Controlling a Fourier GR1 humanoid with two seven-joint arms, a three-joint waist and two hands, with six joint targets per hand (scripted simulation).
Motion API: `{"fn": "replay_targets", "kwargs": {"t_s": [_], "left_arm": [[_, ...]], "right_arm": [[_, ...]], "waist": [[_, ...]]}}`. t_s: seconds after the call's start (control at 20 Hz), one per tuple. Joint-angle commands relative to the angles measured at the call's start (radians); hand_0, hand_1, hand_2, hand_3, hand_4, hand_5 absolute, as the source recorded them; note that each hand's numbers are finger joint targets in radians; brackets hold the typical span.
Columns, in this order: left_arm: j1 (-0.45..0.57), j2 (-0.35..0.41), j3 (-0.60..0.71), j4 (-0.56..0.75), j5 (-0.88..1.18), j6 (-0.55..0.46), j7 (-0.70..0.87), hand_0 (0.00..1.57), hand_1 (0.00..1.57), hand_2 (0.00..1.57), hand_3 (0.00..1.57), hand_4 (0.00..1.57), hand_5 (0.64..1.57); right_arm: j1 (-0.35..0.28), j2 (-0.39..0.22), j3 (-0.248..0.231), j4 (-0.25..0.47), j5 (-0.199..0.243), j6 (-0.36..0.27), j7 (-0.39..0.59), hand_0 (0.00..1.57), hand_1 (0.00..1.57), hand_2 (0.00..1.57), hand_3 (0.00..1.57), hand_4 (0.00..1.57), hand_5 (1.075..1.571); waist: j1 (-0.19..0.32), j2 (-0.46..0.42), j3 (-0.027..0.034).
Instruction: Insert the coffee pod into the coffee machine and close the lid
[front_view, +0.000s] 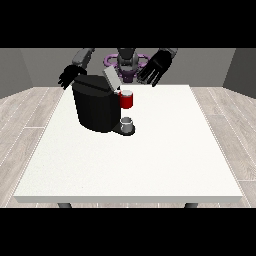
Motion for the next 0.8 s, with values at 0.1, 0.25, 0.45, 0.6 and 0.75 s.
{"fn": "replay_targets", "kwargs": {"t_s": [0.1,0.25,0.45,0.6,0.75], "left_arm": [[0.107,-0.095,0.169,-0.011,0.202,0.015,-0.037,0.0,0.0,0.0,0.0,0.08,1.571],[0.212,-0.171,0.218,0.001,0.287,-0.011,-0.051,0.0,0.0,0.0,0.0,0.24,1.571],[0.33,-0.238,0.223,-0.021,0.32,0.006,-0.089,0.0,0.0,0.0,0.0,0.0,1.571],[0.375,-0.254,0.249,-0.038,0.359,0.021,-0.119,0.0,0.0,0.0,0.0,0.19,1.571],[0.379,-0.3,0.275,-0.03,0.415,-0.011,-0.049,0.0,0.0,0.0,0.0,0.21,1.571]], "right_arm": [[0.102,0.012,-0.007,0.005,-0.01,0.003,-0.016,0.0,0.0,0.0,0.0,0.4,1.571],[0.142,-0.014,-0.025,-0.005,-0.021,0.019,-0.011,0.0,0.0,0.0,0.0,0.45,1.571],[0.154,-0.092,-0.026,-0.031,0.007,0.041,0.045,0.0,0.0,0.0,0.0,0.36,1.571],[0.131,-0.044,0.036,-0.086,0.017,0.048,0.058,0.0,0.0,0.0,0.0,0.35,1.571],[0.065,-0.099,0.024,-0.122,-0.012,0.096,0.14,0.0,0.0,0.0,0.0,0.26,1.571]], "waist": [[0.071,-0.125,-0.0014],[0.119,-0.223,-0.0012],[0.166,-0.299,-0.0008],[0.175,-0.302,-0.0008],[0.209,-0.36,-0.0007]]}}
